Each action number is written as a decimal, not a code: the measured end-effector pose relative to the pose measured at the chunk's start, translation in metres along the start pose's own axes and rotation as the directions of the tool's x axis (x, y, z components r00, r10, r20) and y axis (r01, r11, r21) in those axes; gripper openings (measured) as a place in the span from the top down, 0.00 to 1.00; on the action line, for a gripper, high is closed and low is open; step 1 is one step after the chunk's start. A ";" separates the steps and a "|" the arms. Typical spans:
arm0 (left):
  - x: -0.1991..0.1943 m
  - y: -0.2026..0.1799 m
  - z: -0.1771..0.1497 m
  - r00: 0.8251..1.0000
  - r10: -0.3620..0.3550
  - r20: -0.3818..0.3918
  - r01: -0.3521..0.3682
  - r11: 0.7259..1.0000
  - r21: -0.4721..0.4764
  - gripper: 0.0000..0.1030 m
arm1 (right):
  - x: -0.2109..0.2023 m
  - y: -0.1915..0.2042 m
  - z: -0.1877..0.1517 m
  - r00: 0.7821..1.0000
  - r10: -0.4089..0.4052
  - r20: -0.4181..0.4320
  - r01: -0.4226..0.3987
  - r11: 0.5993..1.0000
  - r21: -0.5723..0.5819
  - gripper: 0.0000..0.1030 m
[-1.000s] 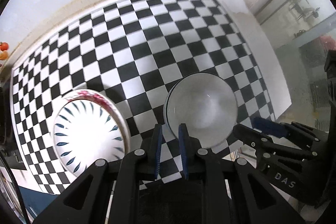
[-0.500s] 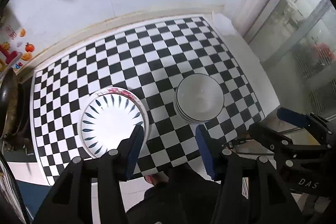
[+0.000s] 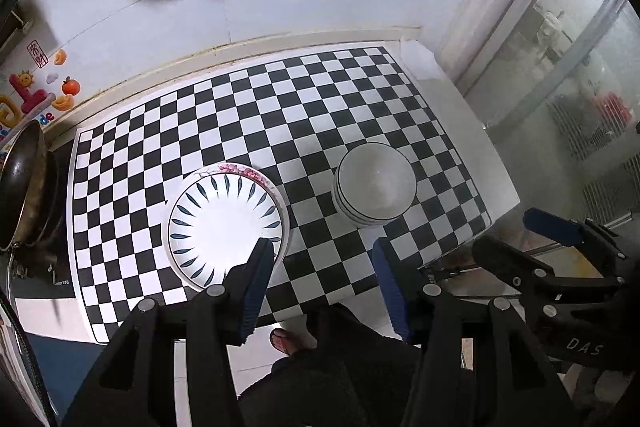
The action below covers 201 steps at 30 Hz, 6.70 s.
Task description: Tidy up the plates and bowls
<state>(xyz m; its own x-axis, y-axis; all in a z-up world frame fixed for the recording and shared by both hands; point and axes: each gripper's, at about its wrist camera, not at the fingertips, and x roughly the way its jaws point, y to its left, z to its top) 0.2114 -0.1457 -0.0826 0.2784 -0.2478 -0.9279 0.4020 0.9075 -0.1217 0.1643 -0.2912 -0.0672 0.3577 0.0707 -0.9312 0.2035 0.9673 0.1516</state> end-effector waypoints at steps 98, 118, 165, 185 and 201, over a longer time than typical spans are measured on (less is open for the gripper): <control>0.163 0.223 0.012 0.966 -0.237 -0.101 0.134 0.797 -0.589 0.54 | 0.316 0.127 0.079 0.793 0.479 -0.376 -0.508 0.861 0.026 0.52; 0.183 0.232 -0.011 0.964 -0.230 -0.135 0.100 0.782 -0.616 0.54 | 0.349 0.150 0.061 0.805 0.410 -0.429 -0.465 0.885 -0.026 0.53; -0.013 0.169 -0.049 0.974 0.188 0.128 -0.128 0.917 -0.377 0.07 | 0.108 0.161 0.016 0.989 0.134 0.064 -0.114 0.961 -0.253 0.14; -0.162 0.098 -0.135 0.894 0.326 0.307 -0.230 0.922 -0.310 0.07 | -0.090 0.159 -0.098 0.923 0.113 0.367 -0.008 0.961 -0.276 0.11; -0.169 0.082 -0.151 0.906 0.287 0.310 -0.191 0.933 -0.305 0.07 | -0.121 0.146 -0.116 0.906 0.089 0.415 0.030 0.962 -0.272 0.10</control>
<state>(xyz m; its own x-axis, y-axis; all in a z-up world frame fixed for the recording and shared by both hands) 0.0661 0.0219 0.0113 0.6384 -0.0695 -0.7666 0.0562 0.9975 -0.0437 0.0452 -0.1301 0.0295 0.7200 0.0491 -0.6922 -0.0411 0.9988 0.0281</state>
